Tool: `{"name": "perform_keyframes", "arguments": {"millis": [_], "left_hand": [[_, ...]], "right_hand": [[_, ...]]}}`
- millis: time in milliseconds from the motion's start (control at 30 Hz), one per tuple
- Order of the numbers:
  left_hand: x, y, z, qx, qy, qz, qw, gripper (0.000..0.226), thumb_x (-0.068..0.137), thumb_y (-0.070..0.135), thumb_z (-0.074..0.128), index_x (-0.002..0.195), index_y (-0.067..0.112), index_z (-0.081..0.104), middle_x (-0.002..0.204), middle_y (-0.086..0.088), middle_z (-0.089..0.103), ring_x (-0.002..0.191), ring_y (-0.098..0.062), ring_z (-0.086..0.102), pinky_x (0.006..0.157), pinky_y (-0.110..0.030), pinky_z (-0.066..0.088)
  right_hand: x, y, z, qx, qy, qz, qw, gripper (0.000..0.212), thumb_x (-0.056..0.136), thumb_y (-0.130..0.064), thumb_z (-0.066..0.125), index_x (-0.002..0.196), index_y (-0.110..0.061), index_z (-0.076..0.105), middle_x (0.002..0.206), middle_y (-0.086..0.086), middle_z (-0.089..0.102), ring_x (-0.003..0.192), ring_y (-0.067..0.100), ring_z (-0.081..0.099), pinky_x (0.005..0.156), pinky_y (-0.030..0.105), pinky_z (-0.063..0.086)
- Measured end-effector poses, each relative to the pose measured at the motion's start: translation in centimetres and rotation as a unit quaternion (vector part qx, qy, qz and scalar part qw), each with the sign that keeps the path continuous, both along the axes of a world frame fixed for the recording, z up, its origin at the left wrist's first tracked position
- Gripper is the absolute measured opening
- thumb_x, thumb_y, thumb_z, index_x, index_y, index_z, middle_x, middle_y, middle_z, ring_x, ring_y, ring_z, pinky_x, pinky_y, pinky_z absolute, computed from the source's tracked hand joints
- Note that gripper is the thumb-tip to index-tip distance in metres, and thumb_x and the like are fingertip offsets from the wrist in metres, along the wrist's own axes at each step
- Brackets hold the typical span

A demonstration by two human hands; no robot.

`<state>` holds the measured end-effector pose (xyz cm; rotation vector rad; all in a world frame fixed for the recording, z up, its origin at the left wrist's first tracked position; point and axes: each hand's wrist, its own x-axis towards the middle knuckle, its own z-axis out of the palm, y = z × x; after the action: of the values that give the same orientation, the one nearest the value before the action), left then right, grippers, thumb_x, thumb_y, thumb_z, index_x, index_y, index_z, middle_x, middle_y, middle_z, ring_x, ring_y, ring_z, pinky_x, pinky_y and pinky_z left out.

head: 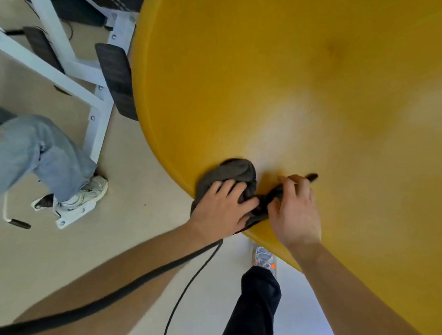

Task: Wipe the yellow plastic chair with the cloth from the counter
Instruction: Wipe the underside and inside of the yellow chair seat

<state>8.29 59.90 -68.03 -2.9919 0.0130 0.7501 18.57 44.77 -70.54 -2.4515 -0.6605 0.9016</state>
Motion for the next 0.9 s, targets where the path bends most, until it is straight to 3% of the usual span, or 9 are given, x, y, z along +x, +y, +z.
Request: {"name": "perform_keyframes", "arguments": {"millis": [100, 200, 367, 500, 600, 667, 767, 833, 900], "left_hand": [[1.0, 3.4, 1.0, 0.016, 0.009, -0.085, 0.996, 0.03, 0.097, 0.036, 0.044, 0.125, 0.028, 0.053, 0.121, -0.012, 0.056, 0.11, -0.035, 0.05, 0.089, -0.046, 0.038], [4.0, 10.0, 4.6, 0.161, -0.091, -0.119, 0.976, 0.029, 0.101, 0.019, 0.037, 0.121, 0.021, 0.057, 0.122, -0.014, 0.059, 0.114, -0.036, 0.053, 0.091, -0.045, 0.038], [9.2, 15.2, 9.5, 0.31, -0.249, -0.049, 0.916, 0.026, 0.101, 0.016, 0.044, 0.119, 0.028, 0.059, 0.123, -0.008, 0.064, 0.116, -0.03, 0.059, 0.093, -0.041, 0.037], [7.5, 9.9, 3.5, 0.223, -0.217, 0.105, 0.945, 0.036, 0.094, 0.025, 0.056, 0.13, 0.026, 0.052, 0.133, -0.012, 0.056, 0.12, -0.035, 0.052, 0.095, -0.046, 0.033], [4.8, 1.8, -2.7, 0.125, -0.151, 0.146, 0.97, 0.039, 0.096, 0.034, 0.05, 0.133, 0.024, 0.048, 0.136, -0.015, 0.052, 0.12, -0.038, 0.049, 0.095, -0.051, 0.035], [3.3, -4.4, -5.1, 0.038, -0.126, 0.117, 0.984, 0.038, 0.098, 0.035, 0.045, 0.134, 0.024, 0.05, 0.131, -0.017, 0.055, 0.113, -0.04, 0.052, 0.091, -0.051, 0.037], [2.6, -9.3, -6.5, -0.07, -0.104, -0.042, 0.991, 0.037, 0.102, 0.025, 0.034, 0.136, 0.023, 0.049, 0.124, -0.018, 0.058, 0.101, -0.038, 0.054, 0.082, -0.05, 0.04], [4.1, -7.6, -6.5, -0.072, -0.092, -0.126, 0.985, 0.04, 0.102, 0.021, 0.033, 0.137, 0.029, 0.05, 0.128, -0.015, 0.057, 0.104, -0.037, 0.052, 0.084, -0.048, 0.039], [6.7, -3.3, -5.8, -0.009, -0.109, -0.114, 0.987, 0.041, 0.102, 0.02, 0.035, 0.139, 0.031, 0.048, 0.134, -0.015, 0.053, 0.112, -0.037, 0.051, 0.088, -0.047, 0.038]], "right_hand": [[0.5, 0.0, 0.2, 0.001, 0.001, 0.003, 1.0, 0.048, 0.088, -0.014, 0.055, 0.136, -0.008, 0.051, 0.134, 0.016, 0.044, 0.117, 0.04, 0.048, 0.088, 0.049, 0.051], [0.4, 1.4, 1.8, 0.005, 0.006, -0.003, 1.0, 0.049, 0.086, -0.011, 0.056, 0.135, -0.009, 0.051, 0.138, 0.015, 0.039, 0.121, 0.04, 0.045, 0.084, 0.051, 0.052], [0.4, 5.6, 5.2, 0.048, -0.007, 0.066, 0.997, 0.047, 0.09, -0.017, 0.053, 0.137, -0.014, 0.049, 0.14, 0.011, 0.037, 0.122, 0.035, 0.048, 0.089, 0.047, 0.052], [2.5, 6.2, 4.7, 0.055, 0.049, 0.045, 0.996, 0.042, 0.094, -0.019, 0.05, 0.136, -0.017, 0.051, 0.136, 0.007, 0.044, 0.121, 0.032, 0.05, 0.09, 0.04, 0.049], [4.4, 3.3, 2.7, 0.047, 0.03, 0.023, 0.998, 0.039, 0.092, -0.017, 0.051, 0.131, -0.014, 0.054, 0.133, 0.01, 0.046, 0.117, 0.036, 0.052, 0.088, 0.044, 0.05], [5.4, 0.3, 1.4, 0.023, 0.022, -0.003, 0.999, 0.037, 0.09, -0.015, 0.052, 0.126, -0.01, 0.057, 0.131, 0.013, 0.047, 0.115, 0.039, 0.052, 0.086, 0.046, 0.051], [6.2, -3.5, 0.5, -0.025, 0.014, -0.019, 0.999, 0.037, 0.09, -0.012, 0.051, 0.126, -0.01, 0.057, 0.132, 0.013, 0.048, 0.115, 0.039, 0.053, 0.082, 0.043, 0.05], [6.7, -4.9, 0.6, -0.041, 0.02, -0.016, 0.999, 0.035, 0.093, -0.014, 0.05, 0.127, -0.011, 0.057, 0.131, 0.011, 0.048, 0.114, 0.038, 0.052, 0.083, 0.044, 0.05], [7.4, -5.2, 0.8, -0.046, 0.026, -0.016, 0.999, 0.034, 0.093, -0.014, 0.049, 0.125, -0.012, 0.06, 0.126, 0.011, 0.052, 0.11, 0.038, 0.055, 0.084, 0.046, 0.052]]}}
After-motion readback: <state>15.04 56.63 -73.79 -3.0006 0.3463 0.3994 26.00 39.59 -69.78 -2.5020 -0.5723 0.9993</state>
